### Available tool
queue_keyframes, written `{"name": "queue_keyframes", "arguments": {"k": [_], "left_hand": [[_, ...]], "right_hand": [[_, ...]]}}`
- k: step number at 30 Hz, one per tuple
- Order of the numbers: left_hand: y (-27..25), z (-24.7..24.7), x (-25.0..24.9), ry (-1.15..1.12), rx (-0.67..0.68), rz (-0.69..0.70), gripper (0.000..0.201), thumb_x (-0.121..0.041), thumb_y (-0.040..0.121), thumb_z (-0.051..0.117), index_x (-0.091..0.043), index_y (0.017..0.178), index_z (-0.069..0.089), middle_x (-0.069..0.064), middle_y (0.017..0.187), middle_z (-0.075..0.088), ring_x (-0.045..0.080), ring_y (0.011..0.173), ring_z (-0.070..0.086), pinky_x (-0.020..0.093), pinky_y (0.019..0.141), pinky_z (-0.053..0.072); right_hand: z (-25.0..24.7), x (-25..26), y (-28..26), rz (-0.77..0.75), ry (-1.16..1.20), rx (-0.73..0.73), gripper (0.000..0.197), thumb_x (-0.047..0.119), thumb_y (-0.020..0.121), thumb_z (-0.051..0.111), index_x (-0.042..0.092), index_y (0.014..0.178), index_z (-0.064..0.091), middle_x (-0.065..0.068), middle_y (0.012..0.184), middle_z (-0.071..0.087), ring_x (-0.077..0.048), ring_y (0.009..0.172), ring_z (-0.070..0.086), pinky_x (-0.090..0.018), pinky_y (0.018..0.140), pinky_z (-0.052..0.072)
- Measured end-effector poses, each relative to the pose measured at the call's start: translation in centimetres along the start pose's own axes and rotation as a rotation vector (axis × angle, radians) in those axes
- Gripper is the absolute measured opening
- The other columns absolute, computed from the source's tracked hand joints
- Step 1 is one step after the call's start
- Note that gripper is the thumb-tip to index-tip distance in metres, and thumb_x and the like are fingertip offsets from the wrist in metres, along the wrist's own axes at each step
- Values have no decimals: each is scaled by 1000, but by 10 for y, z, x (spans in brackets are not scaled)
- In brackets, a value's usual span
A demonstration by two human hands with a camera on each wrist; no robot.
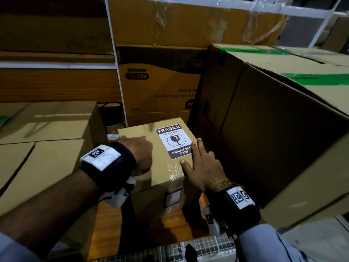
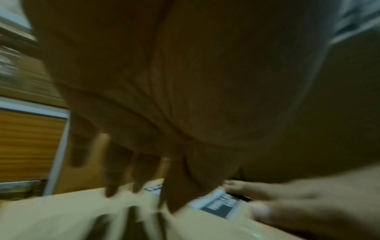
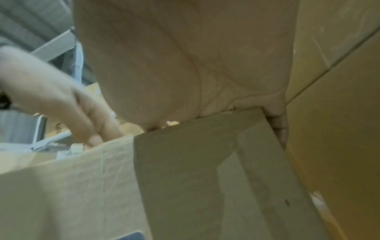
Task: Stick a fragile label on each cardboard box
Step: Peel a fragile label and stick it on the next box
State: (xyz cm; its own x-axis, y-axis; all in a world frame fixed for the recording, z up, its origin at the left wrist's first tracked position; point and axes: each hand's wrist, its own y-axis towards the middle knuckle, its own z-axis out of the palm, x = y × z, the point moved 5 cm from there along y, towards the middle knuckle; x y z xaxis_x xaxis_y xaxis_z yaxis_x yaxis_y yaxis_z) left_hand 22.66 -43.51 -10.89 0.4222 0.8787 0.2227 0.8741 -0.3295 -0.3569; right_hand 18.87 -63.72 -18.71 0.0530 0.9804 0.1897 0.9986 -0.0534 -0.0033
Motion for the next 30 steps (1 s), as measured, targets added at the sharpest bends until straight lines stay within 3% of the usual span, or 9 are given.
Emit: {"name": "queue_keyframes", "arguments": {"k": [3, 5, 9, 12, 16, 19, 24, 27, 30], "left_hand": [[1, 15, 32, -171, 3, -236, 78, -66, 99, 43, -24, 160, 19, 16, 159, 37, 37, 137, 48, 48, 106, 45], [0, 27, 46, -288, 8, -311, 93, -71, 96, 44, -20, 164, 5, 16, 163, 33, 36, 142, 43, 47, 110, 44], [-7, 50, 51, -512, 78, -357, 120, -72, 89, 59, -12, 162, -15, 14, 161, 38, 33, 137, 49, 43, 110, 45], [-12, 60, 42, -658, 89, -318, 136, -68, 79, 74, -9, 160, -19, 15, 155, 47, 32, 127, 58, 43, 105, 50], [-20, 58, 37, -683, -59, -315, 142, -59, 76, 82, -11, 158, -24, 18, 155, 46, 34, 133, 52, 42, 109, 46], [-31, 54, 35, -746, -91, -314, 146, -50, 75, 86, -18, 156, -31, 19, 152, 49, 34, 129, 56, 41, 106, 48], [-48, 48, 36, -783, -219, -362, 156, -40, 68, 93, -27, 152, -38, 19, 147, 54, 36, 125, 59, 46, 104, 48], [-55, 43, 36, -762, -332, -399, 162, -39, 64, 96, -32, 149, -40, 20, 136, 62, 36, 117, 64, 46, 96, 52], [-60, 41, 36, -719, -438, -446, 166, -39, 59, 98, -32, 150, -40, 20, 121, 67, 34, 105, 67, 44, 87, 54]], "right_hand": [[-1, 0, -1, 7, 40, -24, 85, 70, 100, 29, 22, 165, 7, -4, 174, -4, -30, 134, 42, -48, 105, 42], [-2, 1, -2, 16, 80, -40, 84, 73, 98, 30, 24, 164, 12, -2, 174, -1, -31, 136, 42, -50, 106, 40], [-5, 5, -3, 98, 208, -87, 74, 74, 99, 29, 30, 159, 26, 0, 171, 16, -33, 136, 44, -54, 110, 36], [-6, 1, 1, 206, 325, -105, 69, 68, 100, 41, 26, 154, 31, -8, 153, 44, -33, 130, 49, -50, 109, 41], [-12, -4, 5, 381, 414, -82, 84, 71, 98, 42, 11, 156, 29, -16, 150, 47, -38, 132, 50, -53, 108, 44], [-16, 1, 0, 374, 357, -91, 77, 73, 96, 45, 10, 139, 46, -15, 138, 51, -37, 122, 56, -46, 99, 48], [-17, 0, -12, 352, 479, -223, 76, 74, 82, 68, 11, 120, 50, -9, 122, 60, -34, 108, 64, -36, 79, 46], [-20, -1, -14, 349, 652, -348, 78, 85, 77, 61, 15, 109, 49, -6, 108, 66, -31, 97, 67, -38, 80, 53], [-21, -6, -13, 327, 732, -441, 73, 79, 73, 72, 16, 105, 52, -3, 103, 69, -25, 92, 68, -39, 79, 57]]}}
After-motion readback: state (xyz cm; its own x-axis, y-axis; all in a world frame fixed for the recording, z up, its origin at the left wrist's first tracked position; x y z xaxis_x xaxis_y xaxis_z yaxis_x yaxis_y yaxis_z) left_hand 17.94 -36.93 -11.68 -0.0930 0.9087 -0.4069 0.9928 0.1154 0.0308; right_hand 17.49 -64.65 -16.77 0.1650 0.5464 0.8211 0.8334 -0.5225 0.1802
